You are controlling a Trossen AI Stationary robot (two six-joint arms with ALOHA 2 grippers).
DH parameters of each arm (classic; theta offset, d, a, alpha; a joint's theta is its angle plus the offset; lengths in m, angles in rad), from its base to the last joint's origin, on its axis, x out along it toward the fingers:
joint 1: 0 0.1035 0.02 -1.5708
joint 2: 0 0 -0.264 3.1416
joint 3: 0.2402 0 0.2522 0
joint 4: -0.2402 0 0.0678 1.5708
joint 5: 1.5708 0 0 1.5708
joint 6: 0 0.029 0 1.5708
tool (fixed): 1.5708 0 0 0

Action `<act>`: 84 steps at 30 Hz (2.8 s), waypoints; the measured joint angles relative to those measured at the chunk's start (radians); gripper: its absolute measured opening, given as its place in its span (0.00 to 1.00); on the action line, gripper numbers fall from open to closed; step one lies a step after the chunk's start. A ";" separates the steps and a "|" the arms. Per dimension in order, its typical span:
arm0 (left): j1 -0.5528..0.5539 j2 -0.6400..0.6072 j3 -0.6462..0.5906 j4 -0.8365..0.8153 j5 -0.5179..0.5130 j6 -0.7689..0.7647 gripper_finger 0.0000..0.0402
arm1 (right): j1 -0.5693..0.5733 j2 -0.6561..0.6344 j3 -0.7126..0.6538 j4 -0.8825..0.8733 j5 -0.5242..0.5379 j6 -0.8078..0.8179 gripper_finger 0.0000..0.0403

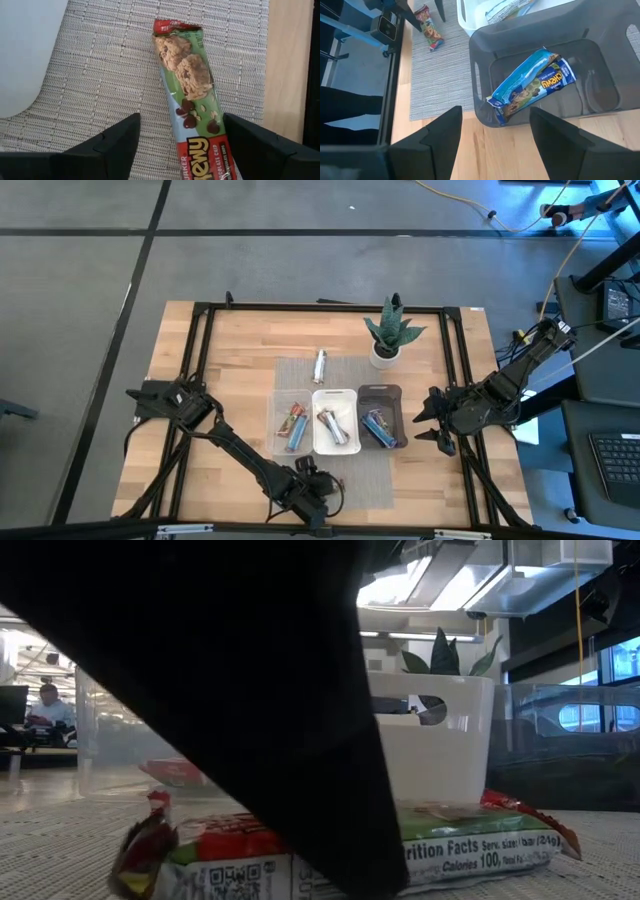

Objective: Pick and place Granola Bars by type
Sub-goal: Put the red granola bar into the transparent bin

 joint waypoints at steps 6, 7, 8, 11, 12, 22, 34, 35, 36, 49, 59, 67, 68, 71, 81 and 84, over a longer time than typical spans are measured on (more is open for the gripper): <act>0.000 0.000 0.000 -0.010 -0.001 0.034 0.58 | 0.000 0.000 0.000 0.000 0.000 0.001 0.59; 0.000 0.000 0.000 -0.010 0.000 0.038 0.56 | 0.000 0.000 0.000 0.000 0.000 0.001 0.59; 0.000 0.000 0.000 -0.010 0.000 0.041 0.54 | 0.000 0.000 0.000 0.000 0.000 0.000 0.59; 0.000 -0.001 0.000 -0.008 0.008 0.043 0.49 | 0.000 0.000 0.000 -0.001 0.000 0.000 0.59; 0.000 -0.001 0.000 -0.007 0.011 0.043 0.47 | 0.000 0.000 0.000 0.000 0.000 0.000 0.59; -0.001 -0.002 0.000 -0.007 0.019 0.043 0.32 | 0.000 0.000 0.000 0.000 0.000 -0.024 0.59; 0.008 0.002 0.050 -0.075 0.064 0.061 0.28 | 0.000 0.000 0.000 0.000 0.000 -0.024 0.59; 0.008 0.002 0.068 -0.099 0.067 0.071 0.28 | 0.000 0.000 0.000 0.000 0.000 -0.024 0.59; 0.010 0.002 0.086 -0.121 0.070 0.080 0.28 | 0.000 0.000 0.000 0.000 0.000 -0.024 0.59; 0.047 0.000 0.414 -0.529 0.072 0.002 0.27 | 0.000 0.000 0.000 0.000 0.000 -0.019 0.59; 0.019 -0.007 0.538 -1.039 -0.095 -0.356 0.27 | 0.000 0.000 0.000 0.000 0.000 -0.019 0.59; -0.004 -0.047 0.522 -1.024 -0.362 -0.464 0.27 | 0.000 0.000 0.000 0.000 0.000 -0.019 0.59; -0.006 -0.047 0.525 -1.027 -0.381 -0.470 0.27 | 0.000 0.000 0.000 0.000 0.000 -0.019 0.59; -0.009 -0.047 0.527 -1.027 -0.410 -0.468 0.27 | 0.000 0.000 0.000 0.000 0.000 -0.018 0.59; -0.004 -0.047 0.527 -1.027 -0.402 -0.471 0.27 | 0.000 0.000 0.000 0.000 0.000 -0.020 0.59; -0.008 -0.047 0.527 -1.028 -0.440 -0.422 0.27 | 0.000 0.000 0.000 0.000 0.000 -0.020 0.59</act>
